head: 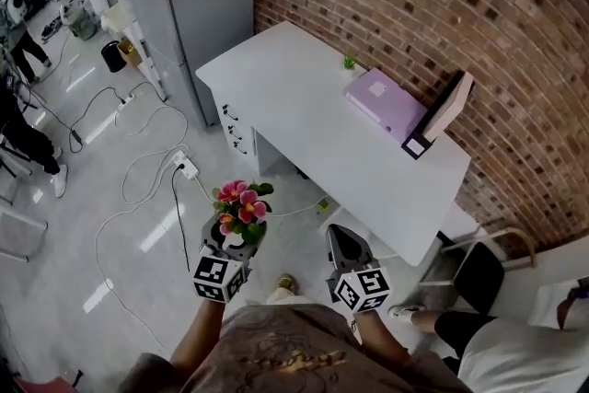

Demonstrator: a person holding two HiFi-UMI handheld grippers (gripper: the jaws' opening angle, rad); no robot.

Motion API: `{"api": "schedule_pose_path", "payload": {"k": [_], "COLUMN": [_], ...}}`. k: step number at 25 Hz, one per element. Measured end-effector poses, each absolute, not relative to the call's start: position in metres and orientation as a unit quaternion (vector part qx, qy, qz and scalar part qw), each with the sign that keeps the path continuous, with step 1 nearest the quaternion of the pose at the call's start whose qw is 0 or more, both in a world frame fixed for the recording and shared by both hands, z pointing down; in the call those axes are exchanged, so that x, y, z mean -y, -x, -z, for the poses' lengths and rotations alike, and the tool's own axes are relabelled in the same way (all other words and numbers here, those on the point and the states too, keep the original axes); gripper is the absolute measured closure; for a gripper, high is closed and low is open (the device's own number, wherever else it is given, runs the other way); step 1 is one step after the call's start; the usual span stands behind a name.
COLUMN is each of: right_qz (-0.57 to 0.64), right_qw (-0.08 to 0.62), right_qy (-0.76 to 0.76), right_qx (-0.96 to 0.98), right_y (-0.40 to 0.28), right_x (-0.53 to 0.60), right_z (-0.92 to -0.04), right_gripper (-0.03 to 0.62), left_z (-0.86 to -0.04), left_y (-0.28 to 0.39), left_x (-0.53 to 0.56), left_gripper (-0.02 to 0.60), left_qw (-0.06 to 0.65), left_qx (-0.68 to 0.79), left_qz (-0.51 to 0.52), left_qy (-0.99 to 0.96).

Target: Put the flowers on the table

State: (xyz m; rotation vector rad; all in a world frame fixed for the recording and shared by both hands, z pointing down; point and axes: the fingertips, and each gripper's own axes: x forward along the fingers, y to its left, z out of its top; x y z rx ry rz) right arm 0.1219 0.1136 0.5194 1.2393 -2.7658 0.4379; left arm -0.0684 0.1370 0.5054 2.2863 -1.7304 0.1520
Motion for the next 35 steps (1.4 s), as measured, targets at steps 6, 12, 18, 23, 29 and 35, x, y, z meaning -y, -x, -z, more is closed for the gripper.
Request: {"api": "schedule_pose_path", "payload": {"k": [6,12,18,23,29,35], "right_qz": [-0.147,-0.151,-0.147,-0.147,-0.153,-0.155], "right_qw": [0.043,0.047,0.05,0.049,0.042,0.036], "right_qy": [-0.398,-0.386,-0.385,-0.388,-0.395,-0.408], "right_qx": [0.904,0.909,0.91,0.909,0.905,0.899], "right_y": [-0.123,-0.107,-0.087,-0.066,-0.041,-0.022], "right_x": [-0.073,-0.045,-0.004,0.042,0.097,0.138], "right_z": [-0.527,-0.531,-0.536,-0.536,-0.534,-0.525], "right_gripper": [0.592,0.592,0.592,0.592,0.592,0.592], "left_z": [-0.511,-0.513,-0.517,-0.518,-0.516,-0.511], "left_y": [0.07,0.082,0.096,0.112,0.131,0.145], "left_x": [-0.102,-0.07,-0.019,0.032,0.09,0.139], "left_gripper": [0.229,0.229,0.229,0.229,0.229,0.229], "left_qw": [0.135,0.136,0.133,0.131,0.134,0.133], "left_qx": [0.604,0.609,0.601,0.589,0.577,0.554], "left_qz": [-0.052,-0.051,-0.051,-0.058,-0.068,-0.075], "left_qy": [-0.784,-0.78,-0.787,-0.795,-0.803,-0.818]}}
